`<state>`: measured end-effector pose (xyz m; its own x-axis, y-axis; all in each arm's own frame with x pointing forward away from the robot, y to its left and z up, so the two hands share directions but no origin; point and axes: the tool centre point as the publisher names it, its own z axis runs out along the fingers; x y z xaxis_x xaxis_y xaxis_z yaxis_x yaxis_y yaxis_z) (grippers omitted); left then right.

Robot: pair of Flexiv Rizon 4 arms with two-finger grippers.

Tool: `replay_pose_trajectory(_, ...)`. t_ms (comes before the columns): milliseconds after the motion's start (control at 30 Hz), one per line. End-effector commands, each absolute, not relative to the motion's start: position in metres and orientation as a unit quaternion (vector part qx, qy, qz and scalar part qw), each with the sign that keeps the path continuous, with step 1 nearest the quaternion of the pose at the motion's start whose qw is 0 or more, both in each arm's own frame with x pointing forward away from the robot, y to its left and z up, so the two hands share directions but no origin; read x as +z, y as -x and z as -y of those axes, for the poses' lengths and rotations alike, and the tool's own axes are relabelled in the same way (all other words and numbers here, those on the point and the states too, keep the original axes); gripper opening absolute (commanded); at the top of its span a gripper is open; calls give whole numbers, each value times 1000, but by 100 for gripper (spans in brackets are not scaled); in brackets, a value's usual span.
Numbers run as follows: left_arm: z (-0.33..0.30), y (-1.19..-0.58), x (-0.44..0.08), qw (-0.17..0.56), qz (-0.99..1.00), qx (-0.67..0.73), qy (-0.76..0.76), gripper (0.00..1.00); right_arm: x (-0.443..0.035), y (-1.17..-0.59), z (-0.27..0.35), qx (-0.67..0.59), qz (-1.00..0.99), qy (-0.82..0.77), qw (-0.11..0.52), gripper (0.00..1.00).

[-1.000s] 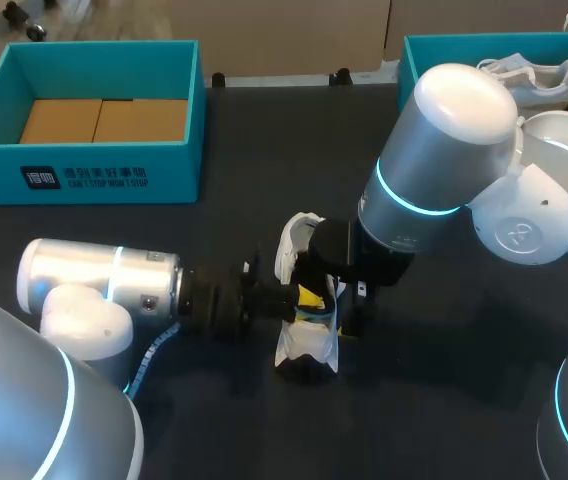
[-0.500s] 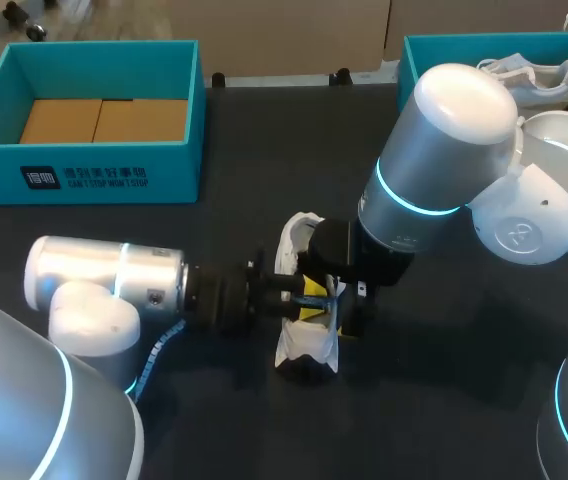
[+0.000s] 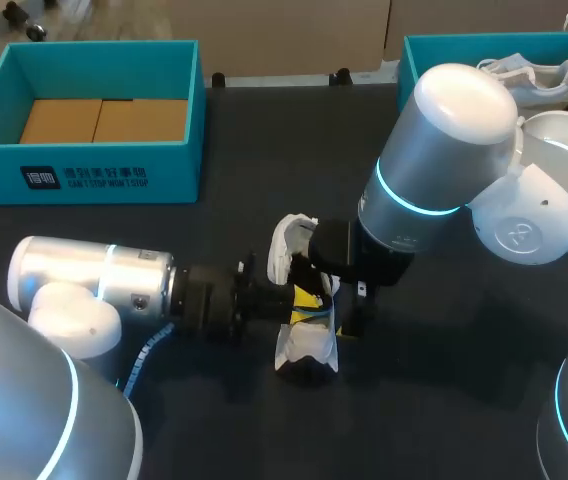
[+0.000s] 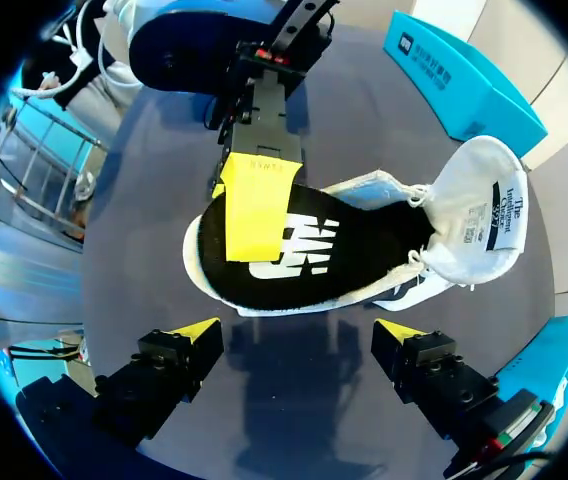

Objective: Take the shoe out of the shoebox, open the shoe tongue, remove and reinsert the insole, then place the shoe into the shoebox

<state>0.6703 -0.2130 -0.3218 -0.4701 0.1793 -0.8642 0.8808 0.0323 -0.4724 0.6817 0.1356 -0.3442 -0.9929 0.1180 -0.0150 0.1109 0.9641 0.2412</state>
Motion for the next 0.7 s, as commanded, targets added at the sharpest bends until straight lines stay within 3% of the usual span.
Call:
replay_pose_trajectory(33, 220, -674, -330, 316, -657, -544, -415, 0, -346, -681, -136, 121, -991, -58, 15, 100)
replay_pose_trajectory(300, 223, -693, -349, 310, -685, -526, -397, 0, -346, -681, -136, 121, -991, -58, 15, 100)
replay_pose_trajectory(500, 215, -687, -336, 286, -689, -551, -374, 3, -346, -681, -136, 121, -991, -58, 15, 100)
replay_pose_trajectory(533, 213, -685, -333, 287, -689, -550, -375, 28, -346, -681, -136, 121, -991, -58, 15, 100)
replay_pose_trajectory(600, 208, -682, -326, 273, -691, -559, -368, 57, -346, -681, -136, 121, -991, -58, 15, 100)
replay_pose_trajectory(667, 204, -680, -319, 267, -693, -562, -365, 68, -346, -681, -136, 121, -991, -58, 15, 100)
replay_pose_trajectory(700, 202, -679, -315, 260, -694, -565, -362, 67, -346, -681, -136, 121, -991, -58, 15, 100)
